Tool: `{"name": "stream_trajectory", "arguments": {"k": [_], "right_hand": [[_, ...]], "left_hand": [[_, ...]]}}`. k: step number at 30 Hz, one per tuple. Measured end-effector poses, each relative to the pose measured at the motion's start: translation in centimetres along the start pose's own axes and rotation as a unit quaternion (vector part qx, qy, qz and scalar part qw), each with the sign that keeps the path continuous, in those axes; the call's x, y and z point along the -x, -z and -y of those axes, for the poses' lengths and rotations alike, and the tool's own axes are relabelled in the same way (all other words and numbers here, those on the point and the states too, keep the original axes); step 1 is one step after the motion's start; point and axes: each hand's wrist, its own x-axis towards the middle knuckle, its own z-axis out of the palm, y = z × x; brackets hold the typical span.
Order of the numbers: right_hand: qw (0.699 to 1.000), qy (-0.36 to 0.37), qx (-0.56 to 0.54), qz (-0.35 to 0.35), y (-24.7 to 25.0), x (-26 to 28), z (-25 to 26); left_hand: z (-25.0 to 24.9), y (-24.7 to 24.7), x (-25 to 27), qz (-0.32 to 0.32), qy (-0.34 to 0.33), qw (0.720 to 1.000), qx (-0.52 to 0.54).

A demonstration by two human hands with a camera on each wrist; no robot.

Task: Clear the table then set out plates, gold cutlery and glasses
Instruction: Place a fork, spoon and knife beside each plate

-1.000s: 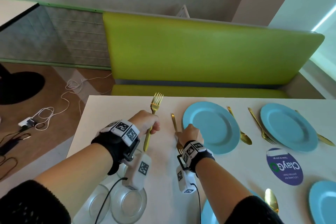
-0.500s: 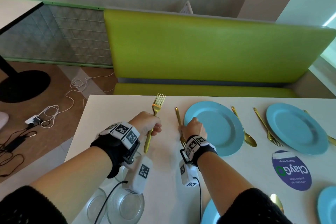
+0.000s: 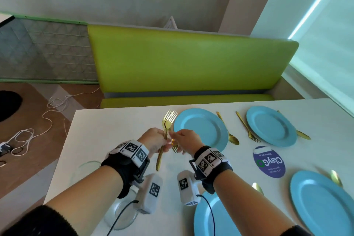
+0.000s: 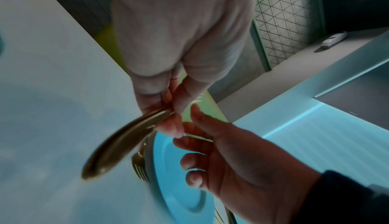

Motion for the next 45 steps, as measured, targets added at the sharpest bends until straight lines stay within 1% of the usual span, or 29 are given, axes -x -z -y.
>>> {"name": "stream_trajectory", "arguments": {"k": [2, 3, 7, 13, 18, 21, 23, 26, 29, 34, 38, 40, 43, 45], "right_hand": [[0.999, 0.000, -0.046, 0.019, 0.6, 2.1, -0.5], [0.998, -0.002, -0.066, 0.013, 0.8, 3.1, -0.9], [0.991, -0.035, -0.117, -0.047, 2.0, 6.5, -3.7], [0.981, -0.072, -0.156, -0.094, 3.9, 10.7, -7.2], [0.965, -0.098, -0.212, -0.122, 6.1, 12.3, -9.5], [0.959, -0.091, -0.236, -0.129, 7.6, 13.2, -10.5], [0.955, -0.082, -0.244, -0.147, 8.7, 13.8, -11.4], [0.954, -0.072, -0.243, -0.163, 10.4, 14.9, -13.3], [0.955, -0.084, -0.218, -0.180, 12.2, 15.7, -15.9], [0.966, -0.138, -0.119, -0.185, 14.6, 16.6, -21.0], [0.971, -0.178, -0.018, -0.159, 15.1, 17.0, -24.5], [0.970, -0.193, 0.014, -0.146, 14.8, 17.0, -26.0], [0.971, -0.195, 0.081, -0.113, 14.5, 16.9, -27.4], [0.968, -0.197, 0.111, -0.107, 14.4, 16.7, -28.2]], "left_hand": [[0.3, -1.3, 1.0, 0.035, -0.019, 0.999, -0.004], [0.5, -1.9, 1.5, 0.047, -0.029, 0.998, -0.007], [1.5, -5.1, 3.1, 0.084, -0.038, 0.996, -0.020], [2.4, -9.3, 5.8, 0.121, -0.043, 0.991, -0.026], [2.4, -12.9, 7.8, 0.117, -0.056, 0.991, -0.039], [2.3, -14.6, 8.5, 0.109, -0.051, 0.992, -0.026], [2.1, -15.7, 9.0, 0.103, -0.049, 0.993, -0.018], [2.1, -17.2, 9.4, 0.079, -0.048, 0.996, 0.011], [2.5, -18.3, 9.6, 0.059, -0.047, 0.997, 0.028], [3.4, -19.3, 9.9, 0.032, -0.047, 0.998, 0.035], [4.1, -19.7, 9.9, 0.011, -0.043, 0.998, 0.042], [4.6, -20.0, 9.9, 0.000, -0.040, 0.998, 0.045], [5.2, -20.1, 9.9, -0.014, -0.038, 0.998, 0.052], [5.4, -20.2, 9.9, -0.022, -0.037, 0.998, 0.052]]}}
